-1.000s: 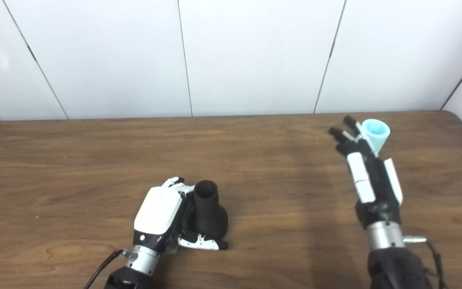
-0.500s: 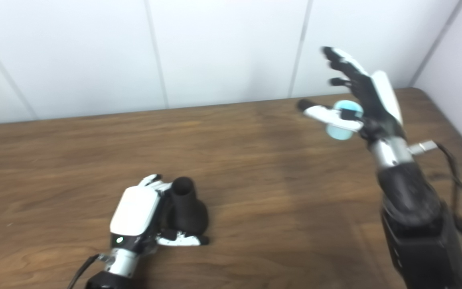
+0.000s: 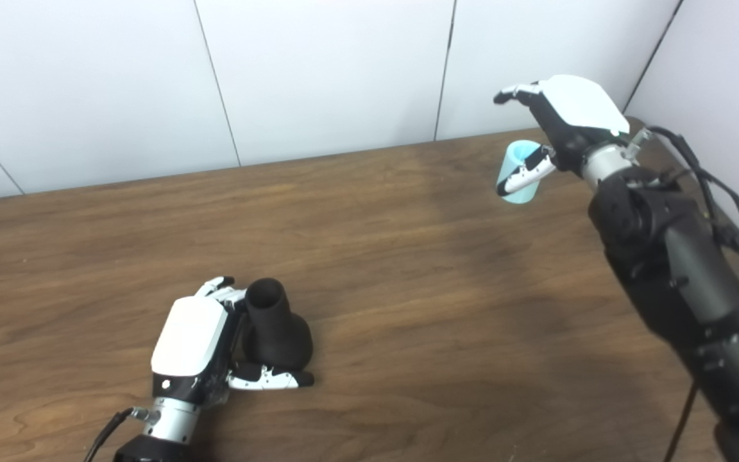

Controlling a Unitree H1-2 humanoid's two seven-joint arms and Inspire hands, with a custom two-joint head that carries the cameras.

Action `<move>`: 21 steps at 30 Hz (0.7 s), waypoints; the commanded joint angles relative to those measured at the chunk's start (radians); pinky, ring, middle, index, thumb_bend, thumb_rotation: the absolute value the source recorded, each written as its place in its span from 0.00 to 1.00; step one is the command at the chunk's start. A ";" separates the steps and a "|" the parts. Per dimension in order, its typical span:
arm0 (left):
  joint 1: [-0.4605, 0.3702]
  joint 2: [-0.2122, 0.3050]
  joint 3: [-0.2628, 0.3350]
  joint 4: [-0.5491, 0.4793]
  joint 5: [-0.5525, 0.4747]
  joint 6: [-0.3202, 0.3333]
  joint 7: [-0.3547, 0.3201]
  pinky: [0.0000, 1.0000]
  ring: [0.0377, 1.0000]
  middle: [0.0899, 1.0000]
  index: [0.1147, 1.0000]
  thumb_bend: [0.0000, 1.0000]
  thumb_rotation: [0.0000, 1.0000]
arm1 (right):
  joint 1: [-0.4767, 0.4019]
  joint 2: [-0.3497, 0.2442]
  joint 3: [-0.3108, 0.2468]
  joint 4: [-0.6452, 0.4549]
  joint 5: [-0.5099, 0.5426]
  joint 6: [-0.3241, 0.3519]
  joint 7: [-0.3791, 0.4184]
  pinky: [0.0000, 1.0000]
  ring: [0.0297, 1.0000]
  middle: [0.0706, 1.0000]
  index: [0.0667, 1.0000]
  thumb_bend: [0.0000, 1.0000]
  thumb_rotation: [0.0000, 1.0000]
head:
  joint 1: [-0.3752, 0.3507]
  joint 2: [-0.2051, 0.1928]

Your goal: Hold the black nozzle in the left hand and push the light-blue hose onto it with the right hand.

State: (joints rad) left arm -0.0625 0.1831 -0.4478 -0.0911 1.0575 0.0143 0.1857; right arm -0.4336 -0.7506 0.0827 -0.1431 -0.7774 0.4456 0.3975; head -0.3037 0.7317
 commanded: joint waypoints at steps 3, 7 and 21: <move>0.016 0.023 0.010 0.008 0.000 -0.009 -0.004 0.78 0.59 0.42 0.43 0.53 0.00 | -0.086 -0.059 -0.003 0.091 -0.006 -0.052 -0.018 0.89 0.94 0.85 0.80 0.90 0.18 | -0.004 0.002; 0.016 0.023 0.017 0.009 -0.008 -0.016 -0.004 0.68 0.57 0.41 0.43 0.53 0.00 | -0.123 -0.057 0.028 0.181 -0.011 -0.071 -0.024 0.91 0.94 0.85 0.79 0.91 0.22 | -0.011 -0.002; 0.012 0.025 0.028 0.008 0.001 -0.024 -0.015 0.66 0.56 0.40 0.43 0.53 0.00 | -0.161 -0.002 0.055 0.345 0.008 -0.088 -0.097 0.87 0.90 0.83 0.79 0.89 0.20 | -0.010 0.002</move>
State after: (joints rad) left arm -0.0602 0.1896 -0.4240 -0.0908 1.0525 -0.0119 0.1809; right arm -0.5419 -0.7290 0.1531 0.2070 -0.7705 0.3647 0.3353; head -0.3129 0.7332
